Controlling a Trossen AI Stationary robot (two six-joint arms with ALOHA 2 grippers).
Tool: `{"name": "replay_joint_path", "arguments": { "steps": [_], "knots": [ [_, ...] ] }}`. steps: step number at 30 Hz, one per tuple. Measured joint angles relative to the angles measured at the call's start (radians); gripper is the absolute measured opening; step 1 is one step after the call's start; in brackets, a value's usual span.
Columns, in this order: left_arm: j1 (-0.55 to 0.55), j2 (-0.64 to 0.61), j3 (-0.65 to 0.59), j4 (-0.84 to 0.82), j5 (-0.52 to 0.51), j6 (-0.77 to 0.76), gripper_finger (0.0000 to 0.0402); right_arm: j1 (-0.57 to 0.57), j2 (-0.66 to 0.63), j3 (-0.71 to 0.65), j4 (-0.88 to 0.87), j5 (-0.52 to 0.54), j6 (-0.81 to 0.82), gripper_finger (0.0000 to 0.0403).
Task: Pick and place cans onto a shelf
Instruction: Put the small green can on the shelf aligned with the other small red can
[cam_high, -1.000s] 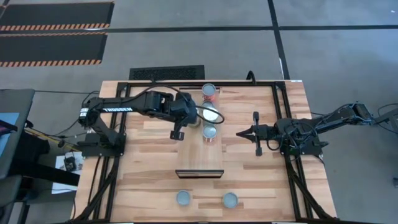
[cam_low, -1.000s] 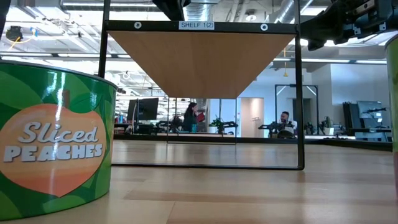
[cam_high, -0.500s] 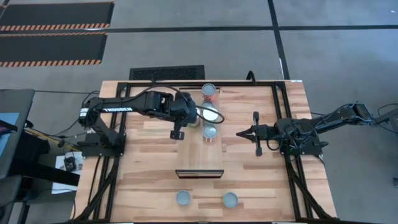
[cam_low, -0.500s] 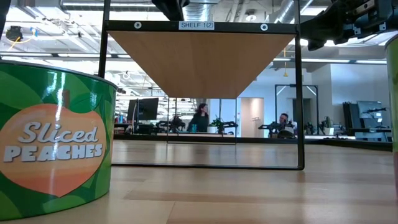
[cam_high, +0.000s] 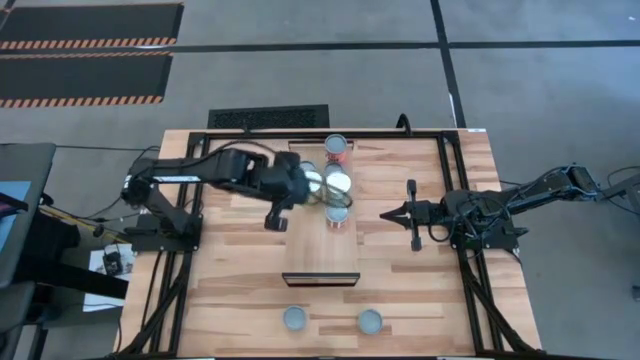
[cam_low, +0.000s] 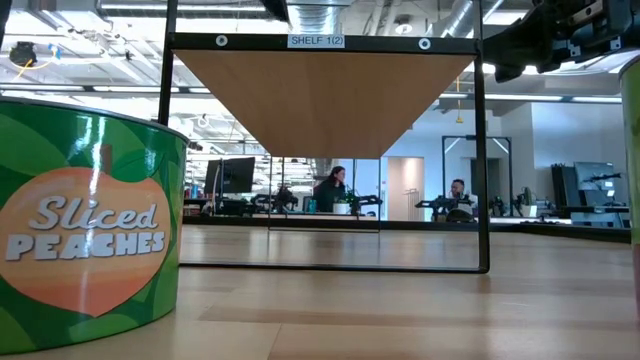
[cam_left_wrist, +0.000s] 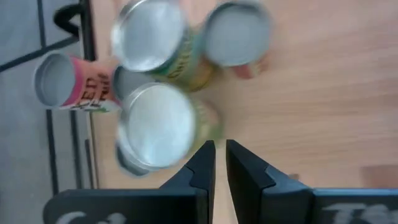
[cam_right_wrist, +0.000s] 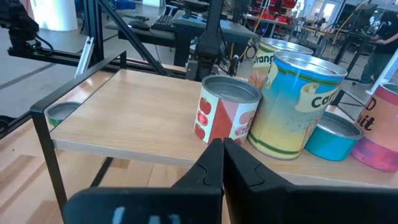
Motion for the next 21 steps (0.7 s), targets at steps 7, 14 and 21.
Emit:
{"name": "replay_joint_path", "arguments": {
  "steps": [7,14,21],
  "knots": [
    [-0.212,-0.071,-0.051,0.016,-0.031,-0.118,0.0019,0.0,0.0,0.0,-0.014,0.0,-0.001,0.002],
    [-0.432,-0.165,-0.309,0.238,-0.068,-0.263,0.0002,-0.001,0.038,0.0,0.074,0.004,-0.042,0.0005],
    [-0.654,-0.22,-0.579,0.543,-0.177,-0.403,0.0002,-0.001,0.118,-0.028,0.184,0.05,-0.043,0.0003]
  ]
}}
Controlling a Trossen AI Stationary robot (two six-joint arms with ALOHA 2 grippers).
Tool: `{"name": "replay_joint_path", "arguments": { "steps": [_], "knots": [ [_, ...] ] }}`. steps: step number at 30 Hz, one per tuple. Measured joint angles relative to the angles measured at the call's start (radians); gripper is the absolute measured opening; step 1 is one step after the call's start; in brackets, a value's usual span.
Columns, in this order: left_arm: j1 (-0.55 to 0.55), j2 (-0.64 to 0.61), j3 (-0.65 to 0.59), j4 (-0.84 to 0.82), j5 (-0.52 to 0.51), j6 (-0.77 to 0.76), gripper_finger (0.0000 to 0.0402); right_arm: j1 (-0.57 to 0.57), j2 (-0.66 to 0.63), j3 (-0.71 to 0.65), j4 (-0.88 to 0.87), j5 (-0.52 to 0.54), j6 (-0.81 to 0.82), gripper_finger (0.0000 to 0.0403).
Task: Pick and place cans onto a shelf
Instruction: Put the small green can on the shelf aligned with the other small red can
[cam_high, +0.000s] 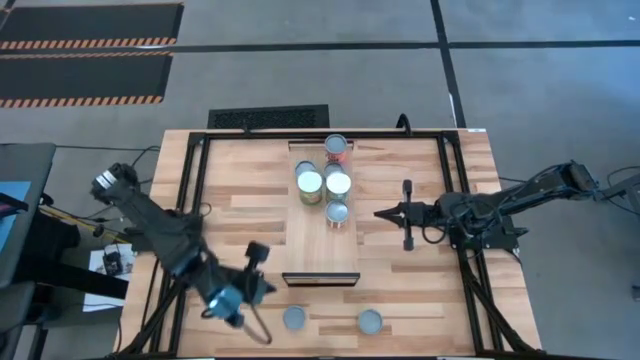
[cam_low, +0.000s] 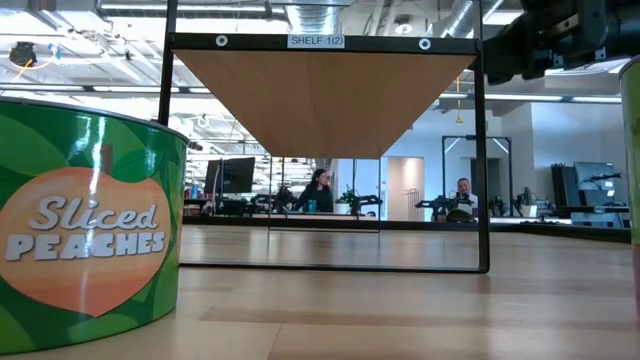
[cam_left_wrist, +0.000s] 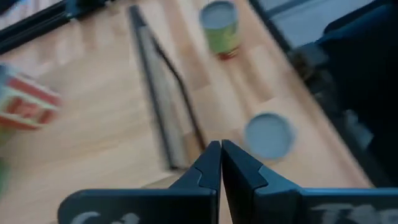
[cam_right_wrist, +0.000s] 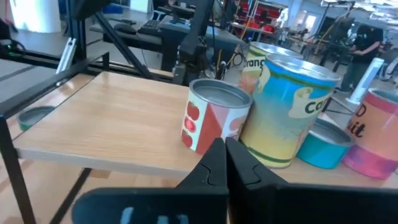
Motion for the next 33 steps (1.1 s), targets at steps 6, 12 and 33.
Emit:
{"name": "replay_joint_path", "arguments": {
  "steps": [6,12,33],
  "knots": [
    [-0.163,0.046,-0.145,0.305,-0.05,-0.061,0.0002,0.017,0.007,-0.003,0.019,0.002,0.053,0.0005],
    [-0.231,0.169,-0.165,0.404,-0.115,-0.156,0.0002,0.025,0.007,-0.003,0.018,0.004,0.08,0.0006],
    [-0.172,0.349,-0.109,0.46,-0.072,-0.082,0.0103,0.019,0.022,-0.005,0.006,0.004,0.1,0.0007]
  ]
}}
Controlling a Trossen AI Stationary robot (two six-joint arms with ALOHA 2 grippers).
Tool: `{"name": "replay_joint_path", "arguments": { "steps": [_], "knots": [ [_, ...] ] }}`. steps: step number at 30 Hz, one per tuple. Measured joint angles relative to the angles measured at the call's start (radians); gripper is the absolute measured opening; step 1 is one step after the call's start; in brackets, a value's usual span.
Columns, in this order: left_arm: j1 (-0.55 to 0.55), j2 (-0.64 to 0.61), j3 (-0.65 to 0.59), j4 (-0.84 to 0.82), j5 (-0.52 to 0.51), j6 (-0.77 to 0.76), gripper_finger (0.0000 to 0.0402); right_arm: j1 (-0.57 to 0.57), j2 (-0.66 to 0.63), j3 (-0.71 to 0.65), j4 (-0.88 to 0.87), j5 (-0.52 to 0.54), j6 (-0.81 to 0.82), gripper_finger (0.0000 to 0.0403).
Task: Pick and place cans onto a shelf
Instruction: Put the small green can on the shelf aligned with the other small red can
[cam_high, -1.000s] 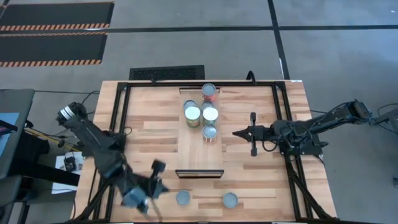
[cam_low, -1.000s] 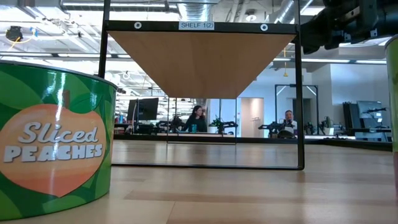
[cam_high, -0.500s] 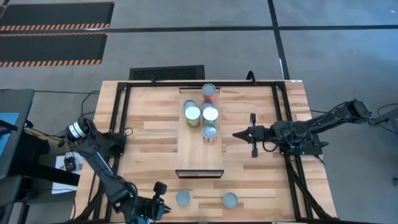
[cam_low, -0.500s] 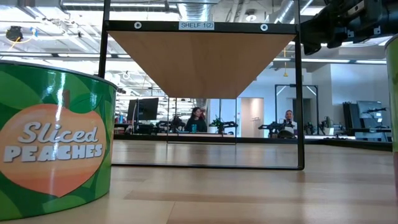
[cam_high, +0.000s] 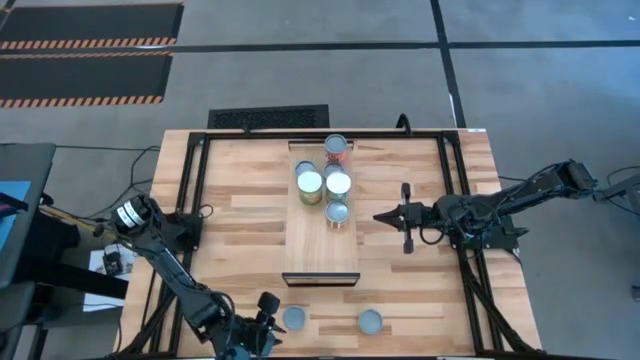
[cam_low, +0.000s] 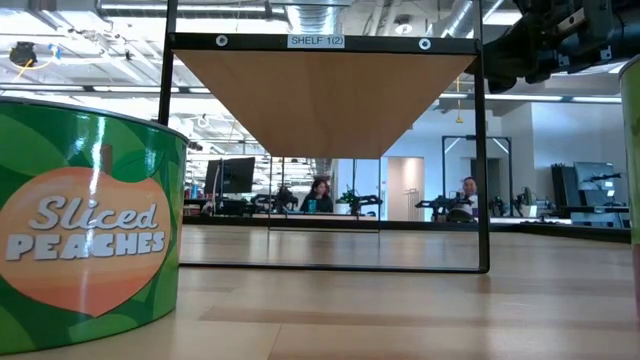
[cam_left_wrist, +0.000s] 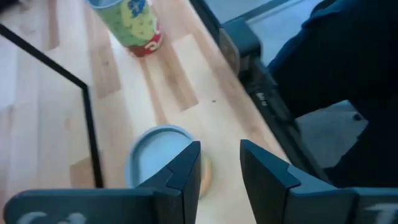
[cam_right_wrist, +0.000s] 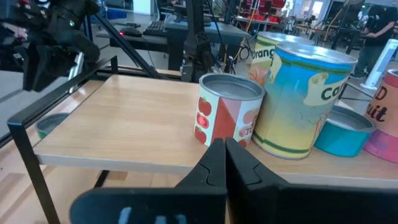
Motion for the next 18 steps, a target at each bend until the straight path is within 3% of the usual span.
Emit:
{"name": "replay_joint_path", "arguments": {
  "steps": [12,18],
  "knots": [
    [0.048,0.053,0.0,-0.022,0.043,0.033,0.0103,0.0,0.0,0.0,0.003,0.0,-0.002,0.0007],
    [0.051,0.083,-0.001,-0.043,0.016,0.015,0.0103,-0.005,-0.001,0.0,0.009,-0.001,-0.022,0.0007]
  ]
}}
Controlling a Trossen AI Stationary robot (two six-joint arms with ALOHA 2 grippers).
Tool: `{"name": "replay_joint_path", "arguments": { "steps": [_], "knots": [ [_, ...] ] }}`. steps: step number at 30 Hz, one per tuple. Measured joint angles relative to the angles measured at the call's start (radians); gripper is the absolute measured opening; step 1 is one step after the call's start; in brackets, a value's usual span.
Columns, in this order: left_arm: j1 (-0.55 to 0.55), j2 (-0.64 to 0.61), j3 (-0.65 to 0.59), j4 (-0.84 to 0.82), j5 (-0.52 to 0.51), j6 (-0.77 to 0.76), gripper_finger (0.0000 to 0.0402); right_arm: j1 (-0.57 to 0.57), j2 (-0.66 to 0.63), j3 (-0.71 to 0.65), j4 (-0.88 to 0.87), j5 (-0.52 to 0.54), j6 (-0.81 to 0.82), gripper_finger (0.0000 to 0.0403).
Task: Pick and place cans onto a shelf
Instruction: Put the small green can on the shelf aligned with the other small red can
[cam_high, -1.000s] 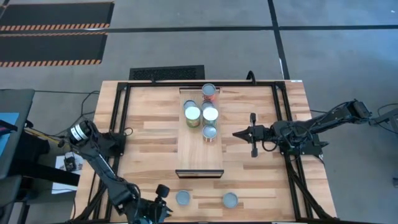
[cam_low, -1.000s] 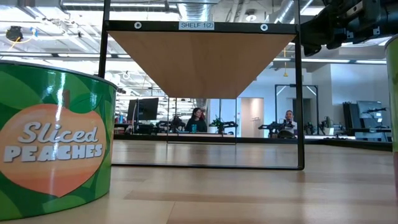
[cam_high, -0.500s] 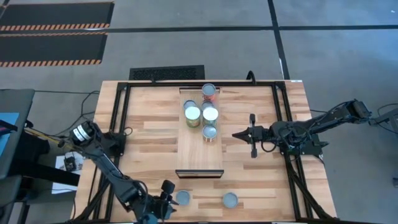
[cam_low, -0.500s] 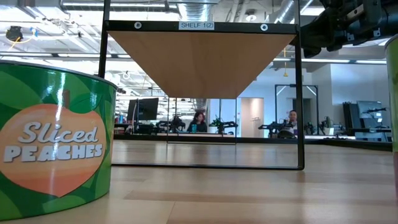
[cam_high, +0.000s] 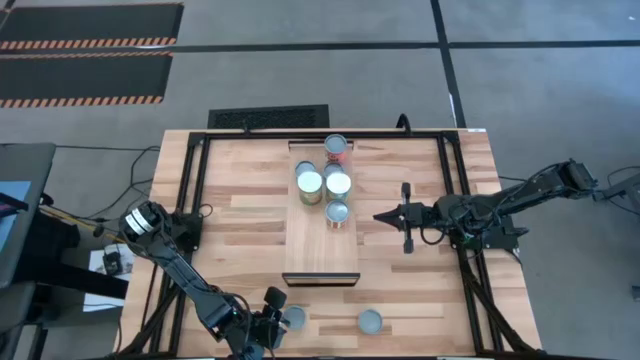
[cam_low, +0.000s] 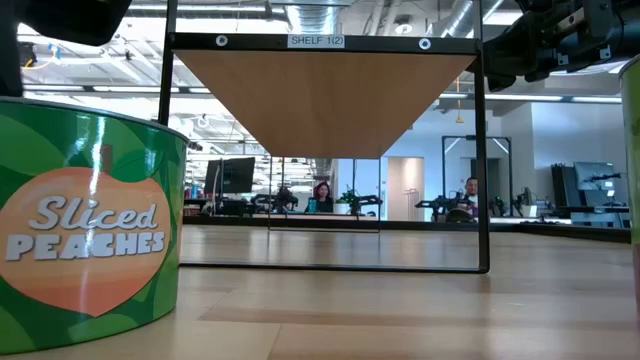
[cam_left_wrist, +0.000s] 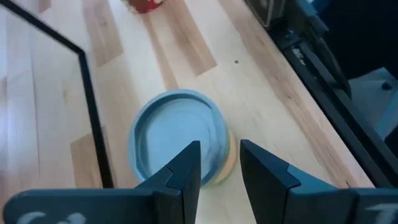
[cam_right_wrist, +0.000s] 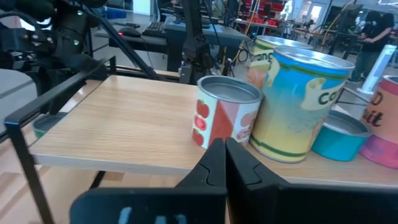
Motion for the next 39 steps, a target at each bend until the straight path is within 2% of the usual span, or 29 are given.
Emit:
{"name": "replay_joint_path", "arguments": {
  "steps": [8,14,16,19,26,30,33,34,39],
  "knots": [
    [0.011,0.017,0.0,-0.037,-0.011,-0.035,0.0096,-0.015,0.0,0.0,0.0,0.0,-0.002,0.0007],
    [0.024,0.036,0.006,-0.028,0.034,-0.018,0.006,-0.015,0.0,0.0,-0.002,0.0,-0.006,0.0007],
    [0.019,0.032,0.023,-0.072,0.039,-0.013,0.0039,-0.015,0.0,0.0,-0.001,0.0,-0.007,0.0007],
    [0.006,0.014,0.076,-0.207,0.075,-0.034,0.0009,-0.015,0.0,0.0,0.001,0.0,-0.013,0.0007],
    [-0.04,-0.073,0.27,-0.429,0.084,-0.102,0.0002,-0.015,0.0,0.001,0.002,0.0,-0.017,0.0007],
    [-0.043,-0.135,0.384,-0.492,-0.025,-0.058,0.0002,-0.015,0.0,0.001,0.001,0.0,-0.009,0.0007],
    [0.009,-0.178,0.431,-0.538,-0.155,-0.062,0.0002,-0.011,0.0,0.001,0.001,0.0,-0.001,0.0007],
    [0.038,-0.194,0.434,-0.556,-0.171,-0.069,0.0002,-0.011,0.0,0.001,0.001,0.0,0.0,0.0007],
    [0.227,-0.271,0.44,-0.672,-0.157,-0.117,0.0002,-0.019,0.0,0.001,0.001,-0.001,-0.014,0.0007]
  ]
}}
